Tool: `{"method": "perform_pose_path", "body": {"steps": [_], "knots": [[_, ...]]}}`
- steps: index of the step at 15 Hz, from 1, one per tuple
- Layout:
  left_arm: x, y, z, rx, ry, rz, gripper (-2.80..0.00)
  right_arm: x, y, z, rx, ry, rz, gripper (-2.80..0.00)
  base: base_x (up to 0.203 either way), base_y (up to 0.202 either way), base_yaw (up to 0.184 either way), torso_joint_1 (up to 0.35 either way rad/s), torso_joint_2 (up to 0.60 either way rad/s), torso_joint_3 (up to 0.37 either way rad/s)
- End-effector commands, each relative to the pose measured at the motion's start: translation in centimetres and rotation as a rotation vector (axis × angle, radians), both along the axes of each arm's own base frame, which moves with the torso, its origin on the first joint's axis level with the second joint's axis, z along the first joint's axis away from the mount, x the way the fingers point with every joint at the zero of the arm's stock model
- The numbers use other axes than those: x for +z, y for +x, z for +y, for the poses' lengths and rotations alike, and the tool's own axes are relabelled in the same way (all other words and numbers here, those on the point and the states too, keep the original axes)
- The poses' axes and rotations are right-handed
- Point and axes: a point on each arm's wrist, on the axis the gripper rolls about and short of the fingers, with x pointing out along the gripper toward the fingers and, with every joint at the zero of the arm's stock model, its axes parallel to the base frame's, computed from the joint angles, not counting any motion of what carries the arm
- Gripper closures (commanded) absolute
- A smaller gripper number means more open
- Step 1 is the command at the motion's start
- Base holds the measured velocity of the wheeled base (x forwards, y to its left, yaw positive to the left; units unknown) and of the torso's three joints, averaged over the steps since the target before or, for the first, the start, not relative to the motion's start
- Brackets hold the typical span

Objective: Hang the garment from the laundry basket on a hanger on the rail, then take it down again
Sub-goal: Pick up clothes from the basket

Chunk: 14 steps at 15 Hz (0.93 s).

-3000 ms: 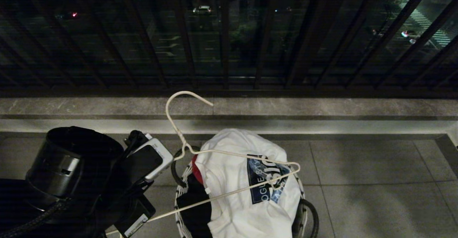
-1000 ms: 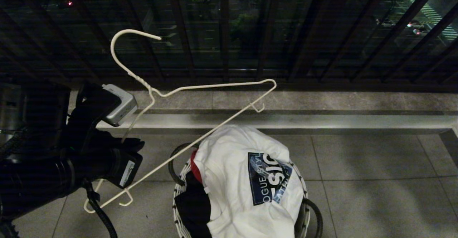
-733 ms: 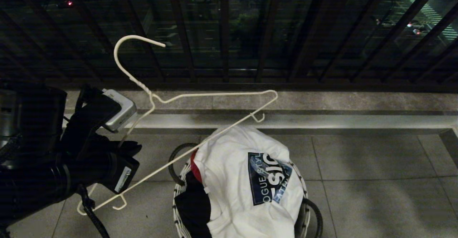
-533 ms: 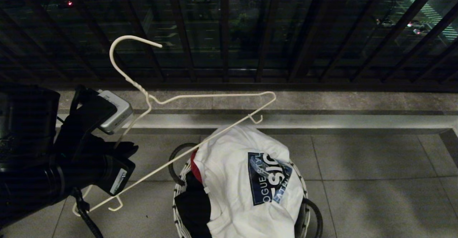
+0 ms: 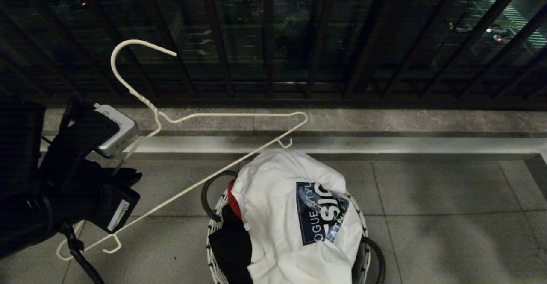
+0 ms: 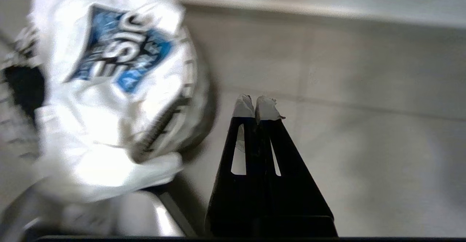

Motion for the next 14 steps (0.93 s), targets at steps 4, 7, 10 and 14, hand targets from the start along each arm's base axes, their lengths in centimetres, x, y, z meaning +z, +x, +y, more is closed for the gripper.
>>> {"method": "perform_pose_path", "body": {"steps": [4,7,10,14], "knots": [[2.1,-1.8,1.2,0.048,-0.008,-0.039,0.00,0.5,12.8,4.2,0.248,0.010,0.320,0.00,0.000,0.000,0.000,0.000,0.00,0.000],[3.3,-2.5,2.4,0.101,-0.037,-0.087,0.00,0.8,16.7,9.8,0.372,0.009,0.304,0.00,0.000,0.000,0.000,0.000,0.00,0.000],[3.7,-2.7,2.8,0.122,-0.045,-0.104,0.00,1.3,19.0,14.1,0.428,0.016,0.247,0.00,0.000,0.000,0.000,0.000,0.00,0.000],[3.9,-2.4,2.8,0.152,-0.042,-0.114,0.00,1.1,19.9,18.8,0.530,0.020,0.236,0.00,0.000,0.000,0.000,0.000,0.00,0.000]]}}
